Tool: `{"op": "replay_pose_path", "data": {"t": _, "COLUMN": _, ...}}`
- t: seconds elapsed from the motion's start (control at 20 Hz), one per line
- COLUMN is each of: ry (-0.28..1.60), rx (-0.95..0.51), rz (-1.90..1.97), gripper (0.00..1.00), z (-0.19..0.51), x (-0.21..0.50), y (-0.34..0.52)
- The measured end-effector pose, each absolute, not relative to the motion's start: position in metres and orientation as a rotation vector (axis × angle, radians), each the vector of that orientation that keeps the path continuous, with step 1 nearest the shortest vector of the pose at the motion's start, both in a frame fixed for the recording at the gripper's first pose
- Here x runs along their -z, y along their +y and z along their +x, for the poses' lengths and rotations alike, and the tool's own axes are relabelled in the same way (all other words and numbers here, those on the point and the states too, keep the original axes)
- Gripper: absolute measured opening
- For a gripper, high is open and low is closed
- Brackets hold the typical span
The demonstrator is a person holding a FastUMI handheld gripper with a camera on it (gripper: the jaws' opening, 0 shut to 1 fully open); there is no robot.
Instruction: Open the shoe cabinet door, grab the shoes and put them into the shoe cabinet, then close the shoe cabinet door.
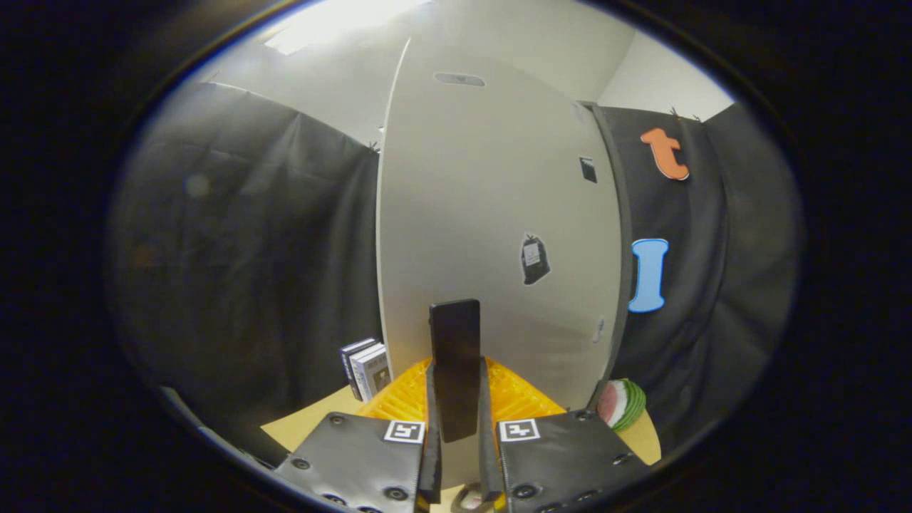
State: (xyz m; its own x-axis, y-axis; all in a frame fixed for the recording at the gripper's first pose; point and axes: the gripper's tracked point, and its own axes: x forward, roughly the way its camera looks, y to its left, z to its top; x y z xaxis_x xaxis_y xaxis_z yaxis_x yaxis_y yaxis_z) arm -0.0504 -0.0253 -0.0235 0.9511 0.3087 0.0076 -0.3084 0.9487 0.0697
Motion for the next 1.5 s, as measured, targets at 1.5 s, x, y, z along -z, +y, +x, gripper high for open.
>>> {"op": "replay_pose_path", "data": {"t": 1.5, "ry": -0.029, "rx": -0.02, "rz": 0.081, "gripper": 0.13, "z": -0.082, "x": 0.03, "y": -0.217}}
